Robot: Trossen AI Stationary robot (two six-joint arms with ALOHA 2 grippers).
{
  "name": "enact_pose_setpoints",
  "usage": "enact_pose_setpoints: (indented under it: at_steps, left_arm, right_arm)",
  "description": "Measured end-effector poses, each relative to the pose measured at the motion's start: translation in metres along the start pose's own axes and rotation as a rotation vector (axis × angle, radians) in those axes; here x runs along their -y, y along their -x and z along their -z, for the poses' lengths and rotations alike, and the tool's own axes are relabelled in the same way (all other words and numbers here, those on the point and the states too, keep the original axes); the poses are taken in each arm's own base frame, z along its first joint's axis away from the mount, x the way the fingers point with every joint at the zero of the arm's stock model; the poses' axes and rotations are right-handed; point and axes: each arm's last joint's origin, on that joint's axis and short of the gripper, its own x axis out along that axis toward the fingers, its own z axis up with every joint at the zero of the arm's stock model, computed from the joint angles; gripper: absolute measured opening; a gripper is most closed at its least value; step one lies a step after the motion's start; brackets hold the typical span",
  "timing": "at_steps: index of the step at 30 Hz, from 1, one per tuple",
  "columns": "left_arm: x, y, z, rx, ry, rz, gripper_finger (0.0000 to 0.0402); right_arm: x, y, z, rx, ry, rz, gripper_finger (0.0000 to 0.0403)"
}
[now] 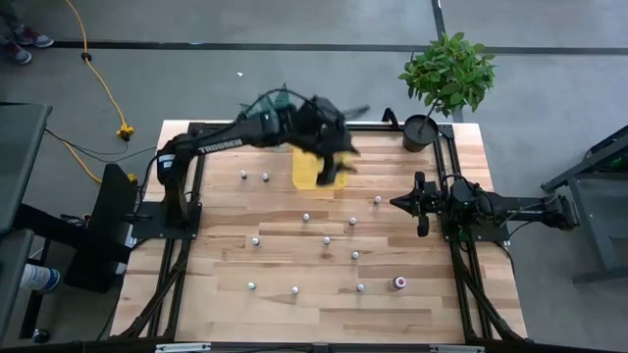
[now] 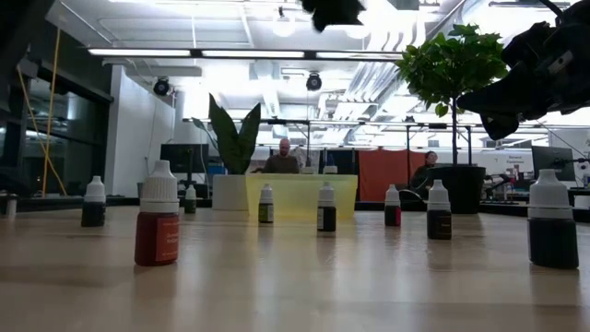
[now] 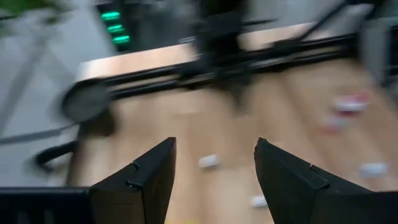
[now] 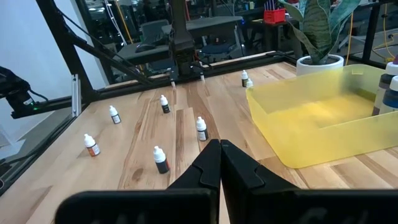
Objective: Pick & Place food coloring
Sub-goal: Put the large pink food coloring bottle into the yellow bin
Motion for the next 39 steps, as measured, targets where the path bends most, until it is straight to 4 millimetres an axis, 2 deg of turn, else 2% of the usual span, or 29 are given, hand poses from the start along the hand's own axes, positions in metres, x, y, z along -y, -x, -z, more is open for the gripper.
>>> enact_pose_setpoints:
  at_steps: [6, 12, 15, 19, 23, 26, 28, 32, 35, 39]
  left_arm:
    - [0.065, -0.013, -0.010, -0.019, -0.036, 0.242, 0.0207]
    - [0.125, -0.034, -0.010, -0.090, -0.104, 0.290, 0.0207]
    - [0.144, -0.048, -0.009, -0.118, -0.094, 0.278, 0.0207]
    - [0.155, -0.076, -0.008, -0.181, -0.025, 0.233, 0.0207]
    - [0.162, -0.099, -0.015, -0.225, 0.014, 0.204, 0.0207]
    - [0.171, -0.118, -0.009, -0.214, 0.016, 0.197, 0.0207]
    - [0.175, -0.122, -0.005, -0.234, 0.045, 0.205, 0.0207]
    - [0.182, -0.138, -0.003, -0.203, 0.040, 0.195, 0.0207]
    - [0.186, -0.164, 0.005, -0.141, 0.036, 0.185, 0.0207]
    - [0.190, -0.184, 0.004, -0.020, 0.030, 0.184, 0.0207]
  right_arm:
    - [0.000, 0.000, 0.000, 0.000, 0.000, 0.000, 0.0000]
    - [0.000, 0.000, 0.000, 0.000, 0.000, 0.000, 0.0000]
    - [0.000, 0.000, 0.000, 0.000, 0.000, 0.000, 0.0000]
    - [0.000, 0.000, 0.000, 0.000, 0.000, 0.000, 0.0000]
    - [0.000, 0.000, 0.000, 0.000, 0.000, 0.000, 0.0000]
    - [0.000, 0.000, 0.000, -0.001, 0.000, 0.000, 0.0000]
    - [0.000, 0.000, 0.000, 0.000, 0.000, -0.001, 0.0000]
    - [0.000, -0.001, 0.000, -0.005, 0.000, 0.002, 0.0000]
    - [0.000, -0.001, 0.001, -0.012, 0.000, 0.001, 0.0000]
    - [0.000, -0.001, 0.002, -0.020, 0.000, 0.002, 0.0000]
